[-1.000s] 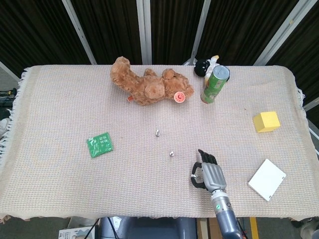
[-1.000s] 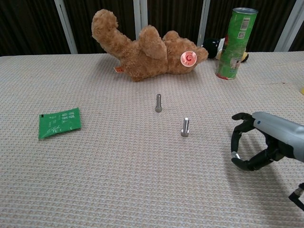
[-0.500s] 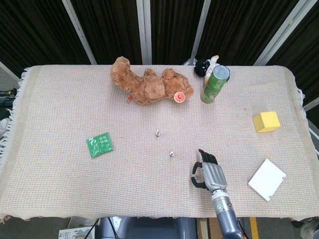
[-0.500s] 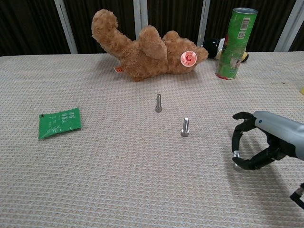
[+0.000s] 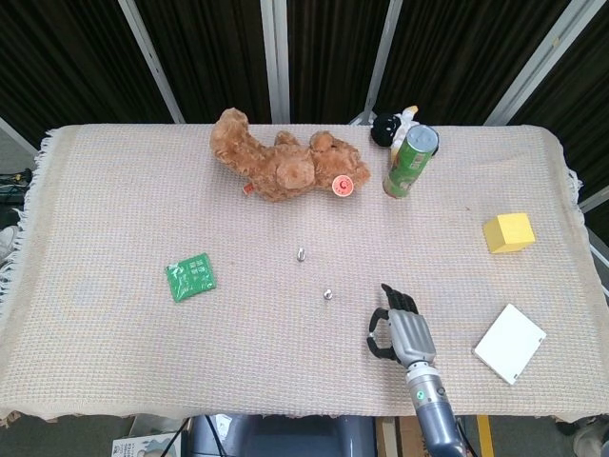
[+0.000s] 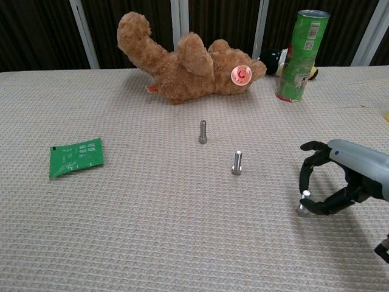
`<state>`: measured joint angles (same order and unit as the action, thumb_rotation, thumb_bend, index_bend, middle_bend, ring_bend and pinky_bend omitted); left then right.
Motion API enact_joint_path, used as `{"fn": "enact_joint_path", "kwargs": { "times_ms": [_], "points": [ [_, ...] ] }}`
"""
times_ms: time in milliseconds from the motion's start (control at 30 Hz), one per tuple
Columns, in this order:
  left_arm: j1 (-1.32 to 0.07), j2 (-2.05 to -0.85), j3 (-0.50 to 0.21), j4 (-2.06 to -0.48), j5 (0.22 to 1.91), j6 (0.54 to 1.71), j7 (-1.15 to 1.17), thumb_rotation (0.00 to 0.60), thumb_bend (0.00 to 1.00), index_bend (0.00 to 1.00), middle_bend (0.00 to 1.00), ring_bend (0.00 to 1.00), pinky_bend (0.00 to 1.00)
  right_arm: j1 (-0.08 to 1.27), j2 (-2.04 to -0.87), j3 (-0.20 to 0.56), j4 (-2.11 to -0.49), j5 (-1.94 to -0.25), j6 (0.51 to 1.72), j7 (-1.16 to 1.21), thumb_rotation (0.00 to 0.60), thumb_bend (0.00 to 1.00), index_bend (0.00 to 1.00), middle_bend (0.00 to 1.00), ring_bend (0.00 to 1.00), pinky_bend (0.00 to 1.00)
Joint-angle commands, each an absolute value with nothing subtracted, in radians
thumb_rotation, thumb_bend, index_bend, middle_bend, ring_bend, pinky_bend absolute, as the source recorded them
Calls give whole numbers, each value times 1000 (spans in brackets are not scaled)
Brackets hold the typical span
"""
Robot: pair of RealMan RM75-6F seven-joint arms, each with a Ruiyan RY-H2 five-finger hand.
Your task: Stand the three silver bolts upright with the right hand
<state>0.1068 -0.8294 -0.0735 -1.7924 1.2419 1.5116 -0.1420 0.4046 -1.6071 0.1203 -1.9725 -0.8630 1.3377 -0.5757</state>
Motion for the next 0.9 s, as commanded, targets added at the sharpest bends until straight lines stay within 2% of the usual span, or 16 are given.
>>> {"fn": "enact_joint_path", "kwargs": {
  "times_ms": [33, 200, 733, 900],
  "points": [
    [106, -830, -74, -1793, 1241, 1511, -141, 600, 74, 88, 11, 0, 93, 404, -1605, 120, -1972, -860, 1336, -573, 600, 369, 602, 0, 3, 40],
    [107, -830, -73, -1793, 1243, 1512, -138, 600, 74, 88, 11, 0, 93, 404, -1602, 121, -1972, -861, 1337, -566, 600, 369, 550, 0, 3, 40],
    [106, -829, -73, -1798, 1240, 1510, -135, 600, 74, 88, 11, 0, 93, 404, -1590, 113, -1975, -860, 1335, -559, 600, 370, 545, 0, 3, 40],
    [107, -829, -72, -1797, 1241, 1510, -136, 600, 74, 88, 11, 0, 93, 403, -1575, 106, -1987, -865, 1333, -559, 600, 370, 466, 0, 1, 39]
  ]
}}
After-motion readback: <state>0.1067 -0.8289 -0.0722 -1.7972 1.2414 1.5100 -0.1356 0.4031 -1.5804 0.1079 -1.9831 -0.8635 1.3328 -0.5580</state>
